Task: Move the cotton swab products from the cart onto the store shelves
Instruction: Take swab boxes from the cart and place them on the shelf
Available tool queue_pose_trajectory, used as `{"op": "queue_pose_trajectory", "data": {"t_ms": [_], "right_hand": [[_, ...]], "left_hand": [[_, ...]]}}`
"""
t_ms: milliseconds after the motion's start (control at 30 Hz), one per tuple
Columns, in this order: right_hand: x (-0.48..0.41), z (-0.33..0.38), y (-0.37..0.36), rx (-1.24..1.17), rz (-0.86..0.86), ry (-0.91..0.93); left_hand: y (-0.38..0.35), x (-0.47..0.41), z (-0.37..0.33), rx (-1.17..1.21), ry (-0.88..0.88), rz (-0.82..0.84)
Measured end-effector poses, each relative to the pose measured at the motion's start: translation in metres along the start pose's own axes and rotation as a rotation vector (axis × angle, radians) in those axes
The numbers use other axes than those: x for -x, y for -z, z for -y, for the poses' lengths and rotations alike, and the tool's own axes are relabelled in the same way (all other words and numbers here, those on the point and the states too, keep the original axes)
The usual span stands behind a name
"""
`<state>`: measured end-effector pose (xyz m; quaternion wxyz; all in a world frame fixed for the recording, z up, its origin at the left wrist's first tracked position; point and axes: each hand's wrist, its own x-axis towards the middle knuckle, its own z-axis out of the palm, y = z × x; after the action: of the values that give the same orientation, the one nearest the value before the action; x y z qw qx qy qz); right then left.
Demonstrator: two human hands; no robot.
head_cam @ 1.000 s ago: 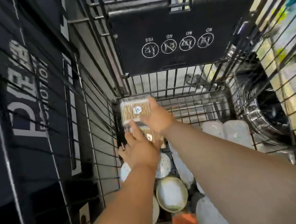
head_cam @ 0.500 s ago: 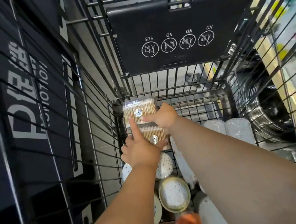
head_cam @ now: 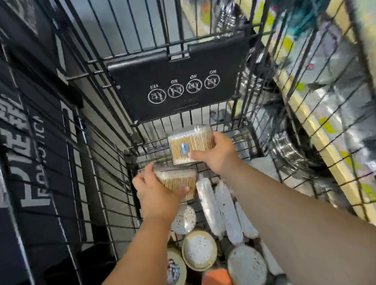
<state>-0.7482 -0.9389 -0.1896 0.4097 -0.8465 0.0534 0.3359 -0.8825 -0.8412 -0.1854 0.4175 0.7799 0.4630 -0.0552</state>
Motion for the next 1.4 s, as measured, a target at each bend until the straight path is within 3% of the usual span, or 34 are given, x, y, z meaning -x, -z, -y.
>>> {"op": "queue_pose_trajectory", "data": {"t_ms": [233,533,867,1200,1400], "right_hand": [[0.091,0.029,0.091,-0.284,-0.084,0.151],[0.238,0.065,0.225,-0.386,-0.357,0.407],[0.428,0.068,0.351,-0.416,-0.583,0.644],[0.588,0.041,0.447,-0.359,-0.884,0.782],[0.668,0.023,0.486,-0.300,-1.075,0.810]], "left_hand": [[0.034,0.052,-0.070,0.105,-0.173,-0.001],[0.080,0.172,-0.185,0.200,-0.472,-0.019],[0.125,0.320,-0.262,0.490,-0.592,-0.049],[0.153,0.464,-0.350,0.830,-0.890,0.166],[0.155,0.540,-0.398,0.903,-1.051,0.299]]}}
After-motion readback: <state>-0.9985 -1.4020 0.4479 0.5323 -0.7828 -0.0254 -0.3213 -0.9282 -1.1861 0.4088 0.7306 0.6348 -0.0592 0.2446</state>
